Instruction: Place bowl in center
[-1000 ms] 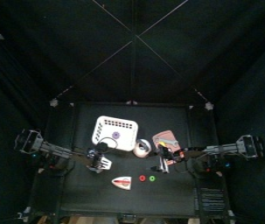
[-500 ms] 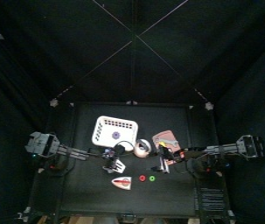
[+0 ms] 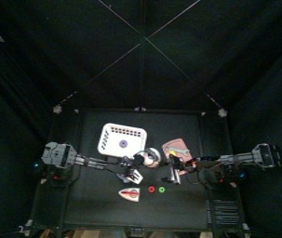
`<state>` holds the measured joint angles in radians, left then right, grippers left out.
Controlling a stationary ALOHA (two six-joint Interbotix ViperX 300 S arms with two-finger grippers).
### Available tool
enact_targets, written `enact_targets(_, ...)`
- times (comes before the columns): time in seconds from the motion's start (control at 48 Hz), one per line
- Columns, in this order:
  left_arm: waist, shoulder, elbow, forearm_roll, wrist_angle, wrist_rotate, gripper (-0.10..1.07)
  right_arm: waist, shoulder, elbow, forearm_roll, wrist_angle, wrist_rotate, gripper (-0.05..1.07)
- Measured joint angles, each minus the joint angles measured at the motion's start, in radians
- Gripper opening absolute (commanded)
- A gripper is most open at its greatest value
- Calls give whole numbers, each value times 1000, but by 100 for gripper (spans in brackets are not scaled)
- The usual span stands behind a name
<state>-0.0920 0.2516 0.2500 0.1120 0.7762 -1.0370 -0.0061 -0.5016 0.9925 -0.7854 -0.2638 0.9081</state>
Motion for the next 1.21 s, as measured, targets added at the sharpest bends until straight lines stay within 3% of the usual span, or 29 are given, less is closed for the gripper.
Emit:
enact_targets(0.458, 0, 18, -9, 0, -91, 3, 42, 0, -5, 0, -2, 0, 0, 100)
enact_targets(0.854, 0, 28, -9, 0, -95, 2, 65, 2, -3, 3, -2, 0, 0, 100)
enact_targets(1.208, 0, 28, -11, 0, -100, 0, 66, 2, -3, 6, -2, 0, 0, 100)
